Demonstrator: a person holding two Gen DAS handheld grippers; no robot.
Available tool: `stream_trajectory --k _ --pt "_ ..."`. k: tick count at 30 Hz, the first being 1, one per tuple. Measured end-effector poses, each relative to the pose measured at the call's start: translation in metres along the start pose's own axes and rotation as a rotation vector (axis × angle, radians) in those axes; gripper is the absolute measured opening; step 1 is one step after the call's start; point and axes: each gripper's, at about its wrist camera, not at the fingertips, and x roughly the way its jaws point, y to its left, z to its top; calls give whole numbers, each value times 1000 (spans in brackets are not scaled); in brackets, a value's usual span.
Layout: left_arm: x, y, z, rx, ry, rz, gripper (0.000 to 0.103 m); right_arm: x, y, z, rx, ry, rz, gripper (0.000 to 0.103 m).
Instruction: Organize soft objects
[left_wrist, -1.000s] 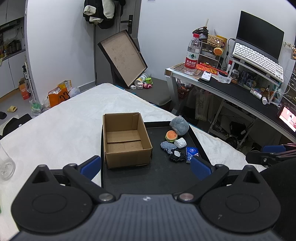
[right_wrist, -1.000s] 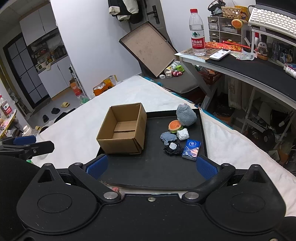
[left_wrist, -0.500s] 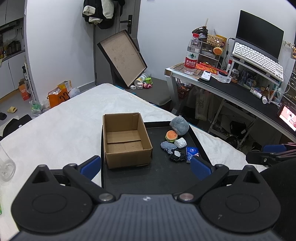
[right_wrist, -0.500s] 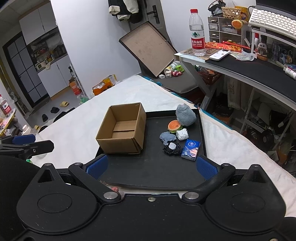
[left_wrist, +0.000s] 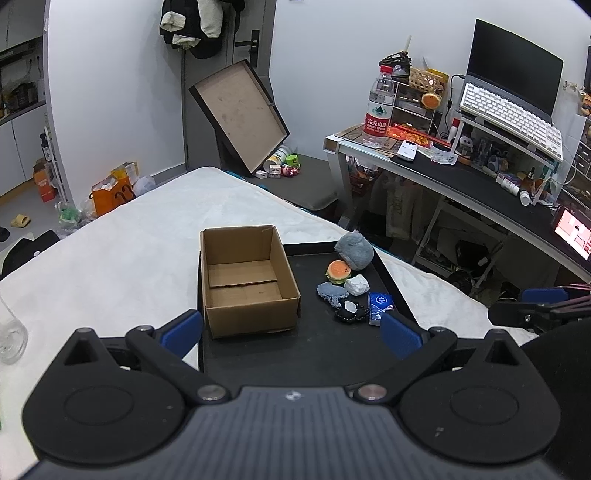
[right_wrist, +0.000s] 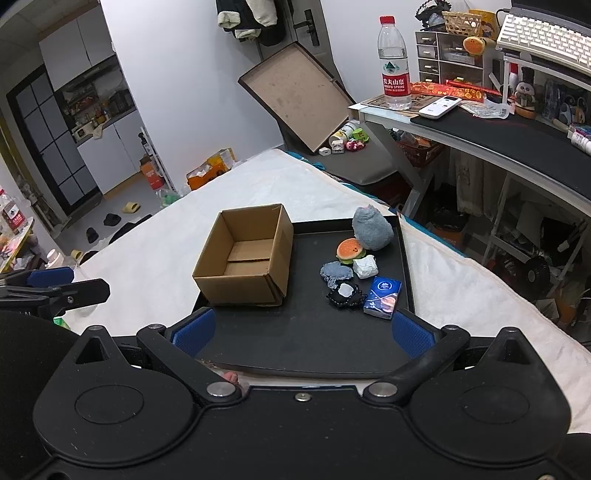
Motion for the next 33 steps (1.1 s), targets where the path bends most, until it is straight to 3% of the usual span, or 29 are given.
stream_trajectory --k 16,33 --pt "29 17 8 -18 16 15 102 23 -23 2 50 21 -41 103" --pt "80 49 10 -65 85 47 102 70 -34 14 31 73 -66 103"
